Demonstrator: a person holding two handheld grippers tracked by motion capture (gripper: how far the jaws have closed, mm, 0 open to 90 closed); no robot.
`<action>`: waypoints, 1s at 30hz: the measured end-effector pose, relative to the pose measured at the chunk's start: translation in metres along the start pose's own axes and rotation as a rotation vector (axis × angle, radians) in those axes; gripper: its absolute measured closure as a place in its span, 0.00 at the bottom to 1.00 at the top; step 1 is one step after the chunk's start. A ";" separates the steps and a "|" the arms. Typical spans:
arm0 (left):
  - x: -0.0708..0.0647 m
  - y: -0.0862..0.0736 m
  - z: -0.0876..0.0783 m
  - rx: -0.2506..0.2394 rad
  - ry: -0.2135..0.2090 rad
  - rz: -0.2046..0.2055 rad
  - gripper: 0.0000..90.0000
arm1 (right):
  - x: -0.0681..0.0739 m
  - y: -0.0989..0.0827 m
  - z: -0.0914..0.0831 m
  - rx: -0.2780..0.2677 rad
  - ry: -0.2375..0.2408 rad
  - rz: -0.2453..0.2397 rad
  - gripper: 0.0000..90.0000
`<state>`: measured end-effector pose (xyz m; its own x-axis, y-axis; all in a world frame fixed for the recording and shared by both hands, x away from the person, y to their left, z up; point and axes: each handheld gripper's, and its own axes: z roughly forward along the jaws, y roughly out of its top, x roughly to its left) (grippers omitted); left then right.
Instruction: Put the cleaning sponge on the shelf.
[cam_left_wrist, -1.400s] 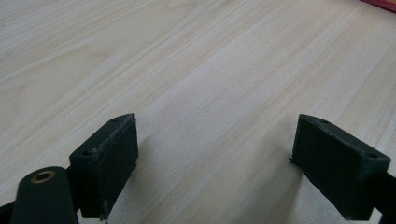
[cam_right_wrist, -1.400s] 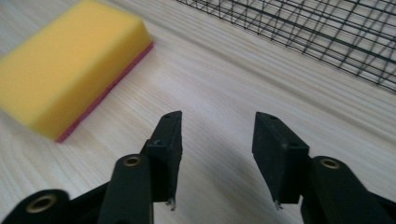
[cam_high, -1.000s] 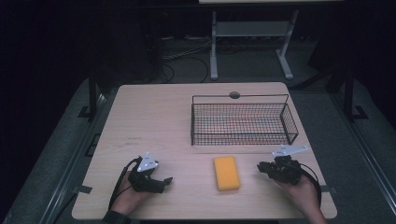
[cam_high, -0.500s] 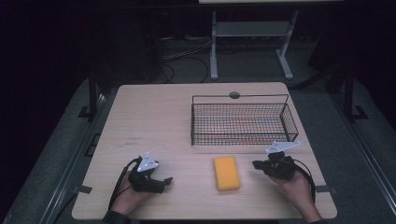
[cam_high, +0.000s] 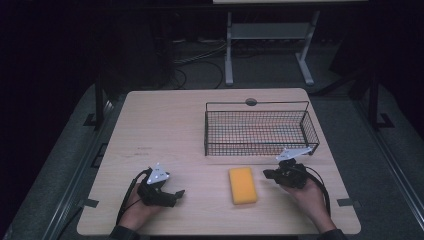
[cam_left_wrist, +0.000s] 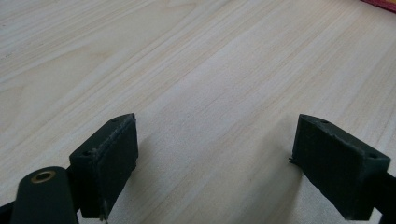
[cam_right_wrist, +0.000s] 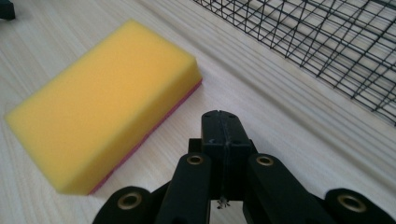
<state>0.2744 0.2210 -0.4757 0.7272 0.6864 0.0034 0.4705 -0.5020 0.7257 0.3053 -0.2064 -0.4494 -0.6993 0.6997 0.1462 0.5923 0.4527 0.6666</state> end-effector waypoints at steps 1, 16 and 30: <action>0.000 0.000 0.000 0.000 0.000 0.001 0.15 | 0.000 0.001 0.001 0.003 0.003 0.001 0.99; 0.000 0.000 0.000 0.000 0.000 0.001 0.15 | 0.005 0.014 0.020 0.017 0.016 -0.010 0.99; 0.000 0.000 0.000 0.002 0.000 0.001 0.15 | 0.008 0.019 0.029 0.017 0.027 -0.012 0.99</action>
<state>0.2743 0.2210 -0.4755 0.7277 0.6859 0.0036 0.4710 -0.5036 0.7242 0.3230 -0.1762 -0.4567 -0.7167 0.6792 0.1586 0.5908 0.4703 0.6556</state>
